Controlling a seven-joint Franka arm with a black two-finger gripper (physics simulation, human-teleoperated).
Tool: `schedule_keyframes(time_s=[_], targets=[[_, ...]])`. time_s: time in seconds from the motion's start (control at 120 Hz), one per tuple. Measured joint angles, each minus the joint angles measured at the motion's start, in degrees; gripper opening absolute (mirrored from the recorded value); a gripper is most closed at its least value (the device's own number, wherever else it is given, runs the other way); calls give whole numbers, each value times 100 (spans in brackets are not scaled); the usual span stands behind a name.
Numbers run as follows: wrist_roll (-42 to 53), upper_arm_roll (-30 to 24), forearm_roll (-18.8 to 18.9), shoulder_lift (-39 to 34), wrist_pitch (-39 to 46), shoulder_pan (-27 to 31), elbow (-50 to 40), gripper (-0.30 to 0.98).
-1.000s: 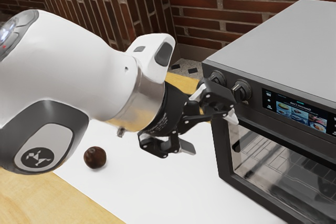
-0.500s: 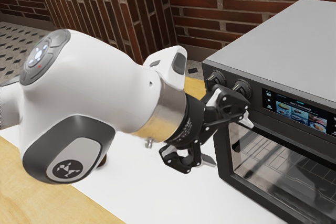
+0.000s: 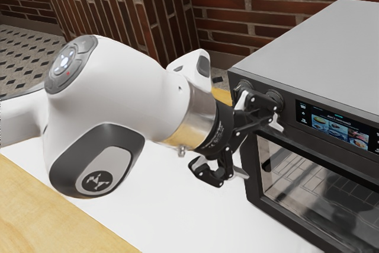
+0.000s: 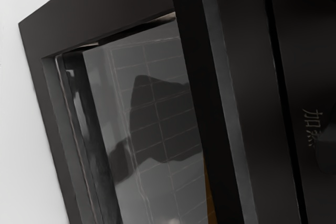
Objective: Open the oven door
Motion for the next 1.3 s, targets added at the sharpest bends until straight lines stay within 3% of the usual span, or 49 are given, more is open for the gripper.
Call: schedule_keyframes(time_s=[0.575,0.767,0.917,1.017,1.117,1.142,1.175,1.25,1.3], targets=[[-237,5,-457,133,154,147,-298,68],[-276,-76,-457,-735,341,415,-1368,68],[-299,-749,-549,-1853,509,1161,-2395,68],[-290,-1421,-1105,-2878,564,1864,-3071,68],[-30,-2534,-2444,-3923,343,3054,-3262,68],[90,-2488,-2542,-3910,151,3221,-2987,68],[276,-2212,-2366,-3572,-283,3432,-2173,68],[763,-1481,-1456,-1880,-1889,3699,807,68],[1060,-927,-987,-869,-2832,3681,1921,68]])
